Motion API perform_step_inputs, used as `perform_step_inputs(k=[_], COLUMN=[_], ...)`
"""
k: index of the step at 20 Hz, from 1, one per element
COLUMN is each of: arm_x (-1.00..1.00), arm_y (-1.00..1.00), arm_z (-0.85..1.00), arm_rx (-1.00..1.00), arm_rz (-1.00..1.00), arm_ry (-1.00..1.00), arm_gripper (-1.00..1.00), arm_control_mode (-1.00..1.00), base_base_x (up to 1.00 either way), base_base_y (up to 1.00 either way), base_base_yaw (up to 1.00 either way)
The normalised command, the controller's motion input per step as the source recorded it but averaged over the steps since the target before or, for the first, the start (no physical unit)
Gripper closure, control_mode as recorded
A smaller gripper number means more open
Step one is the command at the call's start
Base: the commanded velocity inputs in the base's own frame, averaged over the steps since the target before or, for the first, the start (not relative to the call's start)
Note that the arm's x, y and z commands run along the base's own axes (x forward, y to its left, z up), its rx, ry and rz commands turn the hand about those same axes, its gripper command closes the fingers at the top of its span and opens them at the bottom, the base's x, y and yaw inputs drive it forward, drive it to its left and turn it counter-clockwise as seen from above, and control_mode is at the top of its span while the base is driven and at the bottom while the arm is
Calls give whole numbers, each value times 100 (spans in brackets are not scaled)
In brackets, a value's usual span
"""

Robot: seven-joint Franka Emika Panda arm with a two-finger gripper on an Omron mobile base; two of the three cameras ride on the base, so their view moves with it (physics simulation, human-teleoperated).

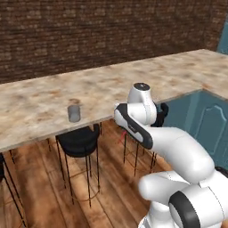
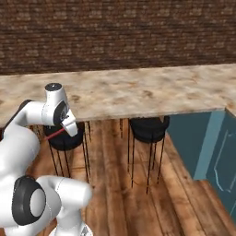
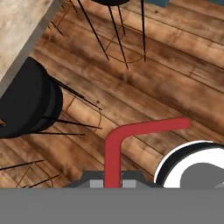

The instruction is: Take a straw from the drawer in front and place it inside the glass cup on the dining counter.

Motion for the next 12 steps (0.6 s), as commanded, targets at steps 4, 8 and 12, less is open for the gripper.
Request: perform_step_inputs(k=[4,8,12], arm_x=[0,0,0], arm_y=[0,0,0], arm_z=[0,0,0], arm_rx=[0,0,0], arm_rz=[0,0,0], arm_ry=[0,0,0], arm_gripper=[100,100,100], arm_control_mode=[100,100,100], base_base_x=[56,56,61], base_base_y=[-32,-33,-28], base_base_yaw=[50,48,41])
